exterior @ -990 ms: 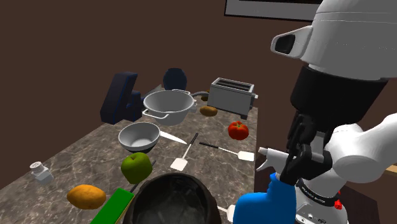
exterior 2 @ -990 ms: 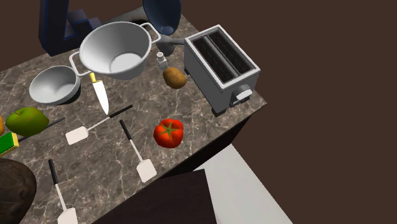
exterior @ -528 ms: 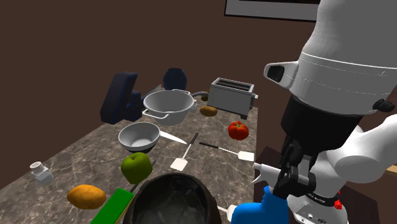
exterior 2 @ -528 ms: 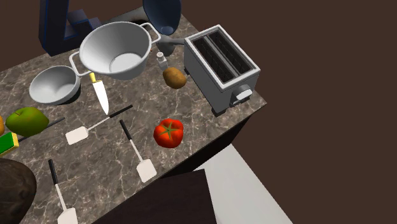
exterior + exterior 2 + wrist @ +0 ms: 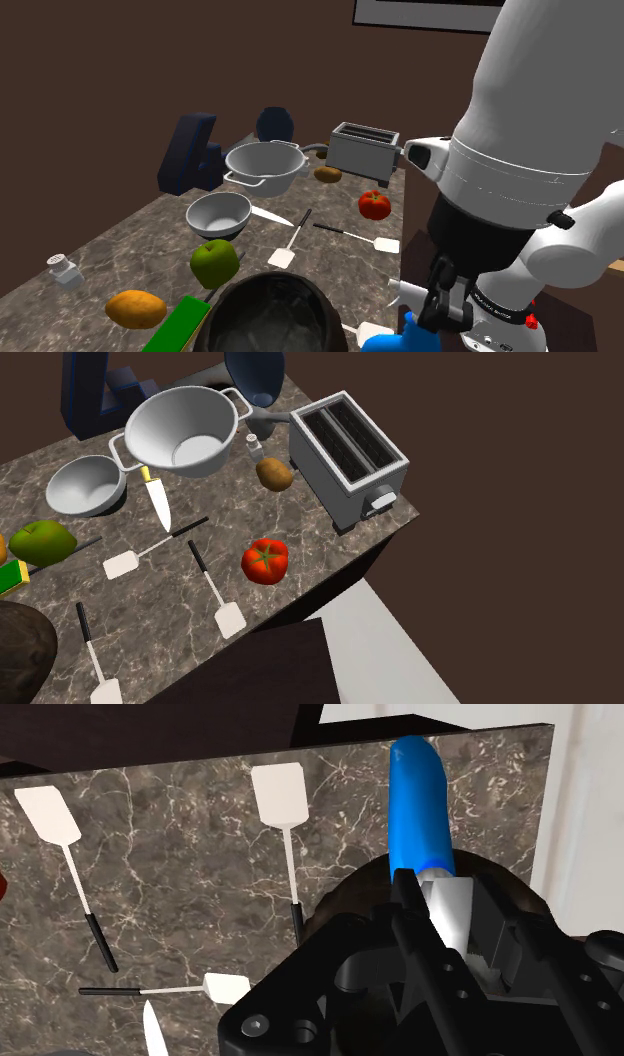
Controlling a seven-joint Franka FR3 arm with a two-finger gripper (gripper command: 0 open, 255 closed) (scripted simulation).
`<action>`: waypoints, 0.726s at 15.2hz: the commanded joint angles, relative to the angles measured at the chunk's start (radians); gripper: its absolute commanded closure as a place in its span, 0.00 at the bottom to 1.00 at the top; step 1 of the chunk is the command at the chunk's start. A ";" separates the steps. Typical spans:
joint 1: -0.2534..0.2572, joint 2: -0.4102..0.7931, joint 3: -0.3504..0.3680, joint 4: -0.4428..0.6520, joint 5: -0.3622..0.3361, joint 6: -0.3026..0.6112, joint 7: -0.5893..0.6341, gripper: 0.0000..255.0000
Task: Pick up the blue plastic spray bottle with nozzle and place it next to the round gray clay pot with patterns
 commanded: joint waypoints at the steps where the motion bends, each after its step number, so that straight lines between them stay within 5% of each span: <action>1: 0.004 -0.003 0.013 -0.026 0.011 0.025 -0.002 1.00; 11: 0.014 0.001 0.080 -0.140 0.063 0.149 -0.016 1.00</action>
